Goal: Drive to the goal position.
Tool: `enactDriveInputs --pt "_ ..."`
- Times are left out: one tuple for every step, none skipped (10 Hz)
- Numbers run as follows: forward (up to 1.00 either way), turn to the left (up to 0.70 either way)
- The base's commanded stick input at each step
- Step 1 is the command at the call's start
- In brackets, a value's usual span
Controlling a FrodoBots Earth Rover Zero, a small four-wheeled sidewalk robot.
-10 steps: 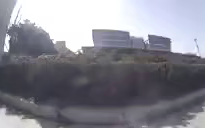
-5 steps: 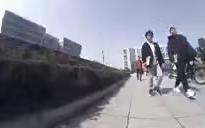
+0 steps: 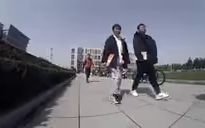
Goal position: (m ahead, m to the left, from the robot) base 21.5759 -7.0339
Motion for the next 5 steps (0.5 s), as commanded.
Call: enactDriveInputs --pt "-0.05 0.55" --pt "-0.05 0.14" --pt "-0.05 0.04" --pt "-0.05 0.02" --pt "-0.05 0.01"
